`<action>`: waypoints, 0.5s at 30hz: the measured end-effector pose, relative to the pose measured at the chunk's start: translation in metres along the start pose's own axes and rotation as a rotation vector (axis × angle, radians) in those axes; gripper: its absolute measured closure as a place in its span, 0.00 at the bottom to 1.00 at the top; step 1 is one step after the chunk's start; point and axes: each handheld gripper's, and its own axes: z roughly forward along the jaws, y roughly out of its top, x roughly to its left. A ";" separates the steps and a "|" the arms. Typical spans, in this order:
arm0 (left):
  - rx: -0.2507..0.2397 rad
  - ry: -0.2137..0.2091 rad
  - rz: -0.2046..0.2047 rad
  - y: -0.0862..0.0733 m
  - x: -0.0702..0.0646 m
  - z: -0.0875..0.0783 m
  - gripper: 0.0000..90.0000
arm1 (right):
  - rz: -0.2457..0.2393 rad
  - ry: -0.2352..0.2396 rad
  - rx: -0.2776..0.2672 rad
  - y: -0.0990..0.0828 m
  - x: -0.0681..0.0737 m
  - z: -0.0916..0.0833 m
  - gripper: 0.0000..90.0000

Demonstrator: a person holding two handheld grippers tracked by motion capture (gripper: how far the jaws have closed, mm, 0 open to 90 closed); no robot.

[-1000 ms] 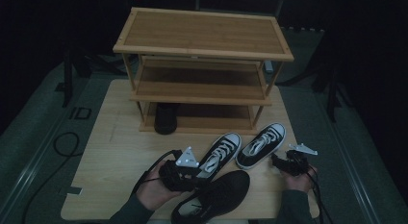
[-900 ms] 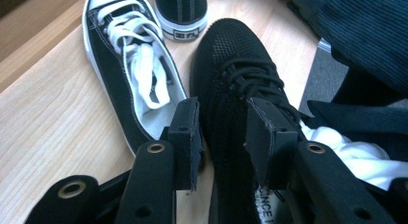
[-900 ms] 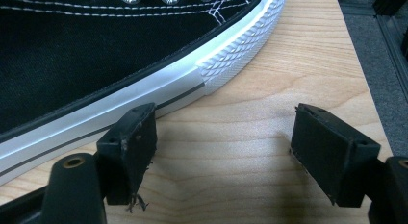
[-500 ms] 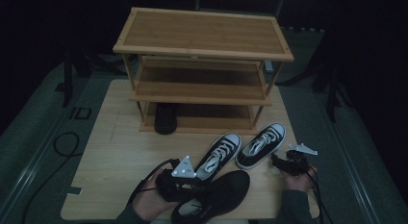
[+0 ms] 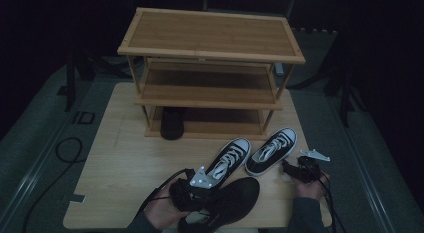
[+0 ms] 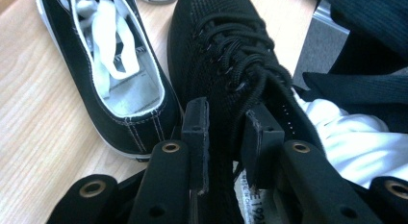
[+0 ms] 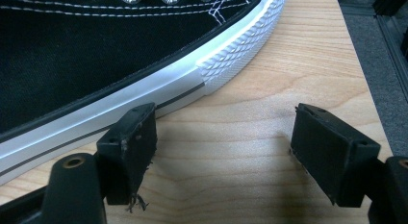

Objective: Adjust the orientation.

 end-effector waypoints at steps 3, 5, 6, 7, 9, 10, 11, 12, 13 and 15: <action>0.011 0.000 -0.009 0.001 0.001 0.006 0.83 | 0.000 0.000 0.000 0.000 0.000 0.000 0.27; 0.021 -0.003 -0.011 0.002 0.002 0.010 0.83 | 0.000 0.000 0.000 0.000 0.000 0.000 0.27; 0.025 0.000 -0.011 0.003 0.002 0.012 0.84 | 0.000 0.000 0.000 0.000 0.000 0.000 0.27; 0.032 0.000 -0.007 0.003 0.002 0.013 0.84 | 0.000 0.000 0.000 0.000 0.000 0.000 0.27; 0.035 -0.001 -0.014 0.004 0.003 0.016 0.85 | 0.000 0.000 0.000 0.000 0.000 0.000 0.27; 0.037 -0.005 -0.016 0.004 0.004 0.017 0.87 | 0.000 0.000 0.000 0.000 0.000 0.000 0.27; 0.035 -0.006 -0.020 0.004 0.004 0.018 0.88 | 0.000 0.000 0.000 0.000 0.000 0.000 0.27; 0.038 -0.005 -0.018 0.004 0.004 0.018 0.90 | 0.000 0.000 0.000 0.000 0.000 0.000 0.27; 0.041 0.000 -0.017 0.004 0.004 0.018 0.93 | 0.000 0.000 0.000 0.000 0.000 0.000 0.27; 0.043 -0.003 -0.020 0.004 0.004 0.017 0.96 | 0.000 0.000 0.000 0.000 0.000 0.000 0.27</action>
